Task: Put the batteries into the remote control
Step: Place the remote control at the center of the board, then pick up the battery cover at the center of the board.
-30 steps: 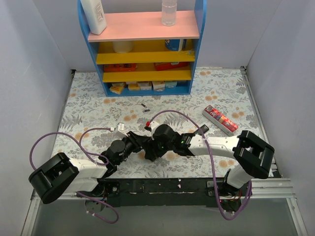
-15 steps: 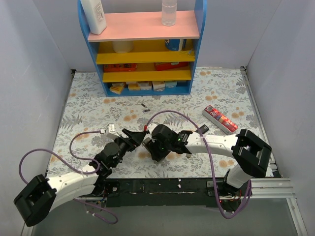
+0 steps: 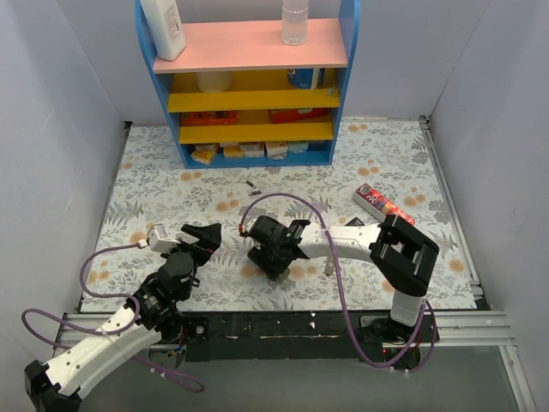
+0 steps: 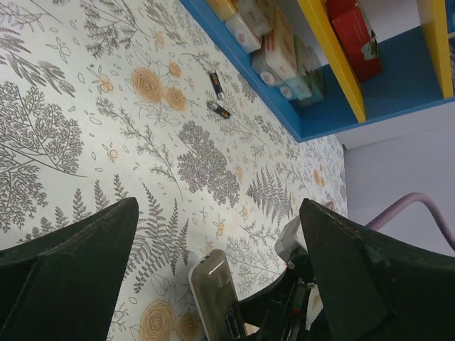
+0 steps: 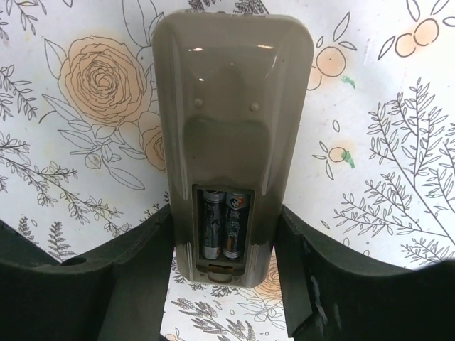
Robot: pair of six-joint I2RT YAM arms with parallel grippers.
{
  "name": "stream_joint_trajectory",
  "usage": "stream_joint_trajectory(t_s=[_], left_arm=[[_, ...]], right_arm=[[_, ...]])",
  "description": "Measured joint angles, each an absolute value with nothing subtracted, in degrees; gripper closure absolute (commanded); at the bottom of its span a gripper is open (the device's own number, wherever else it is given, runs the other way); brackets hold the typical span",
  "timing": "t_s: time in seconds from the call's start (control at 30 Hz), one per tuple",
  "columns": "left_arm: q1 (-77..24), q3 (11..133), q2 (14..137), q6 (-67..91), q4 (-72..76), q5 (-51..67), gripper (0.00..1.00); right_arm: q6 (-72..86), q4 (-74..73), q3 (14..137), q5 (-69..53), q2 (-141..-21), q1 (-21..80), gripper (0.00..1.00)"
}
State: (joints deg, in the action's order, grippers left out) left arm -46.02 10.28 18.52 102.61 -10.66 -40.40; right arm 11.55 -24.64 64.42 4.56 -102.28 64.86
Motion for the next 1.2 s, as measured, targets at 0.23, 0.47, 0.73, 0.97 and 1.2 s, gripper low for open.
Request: stream_joint_trajectory(t_s=[0.23,0.47,0.73,0.97,1.2], left_arm=[[-46.02,13.91,18.00,100.66,-16.36,-42.26,0.02],[-46.02,14.66,20.82,96.82,-15.22,-40.16,0.02],[-46.02,14.74,27.57,92.23,-8.25,-31.05,0.02],[-46.02,15.27,32.80,90.80,-3.36,-23.33,0.02],[-46.02,15.84,36.40,90.78,0.16,-18.22,0.02]], right_arm=[[11.99,-28.42,66.41,5.26,-103.35,64.86,0.25],[15.40,-31.11,65.08,8.54,-97.36,64.84,0.29],[24.80,-31.92,52.77,14.74,-82.78,62.28,0.40],[34.00,-32.73,41.56,18.92,-74.67,58.87,0.55],[39.81,-30.39,36.80,21.15,-69.01,56.25,0.63]])
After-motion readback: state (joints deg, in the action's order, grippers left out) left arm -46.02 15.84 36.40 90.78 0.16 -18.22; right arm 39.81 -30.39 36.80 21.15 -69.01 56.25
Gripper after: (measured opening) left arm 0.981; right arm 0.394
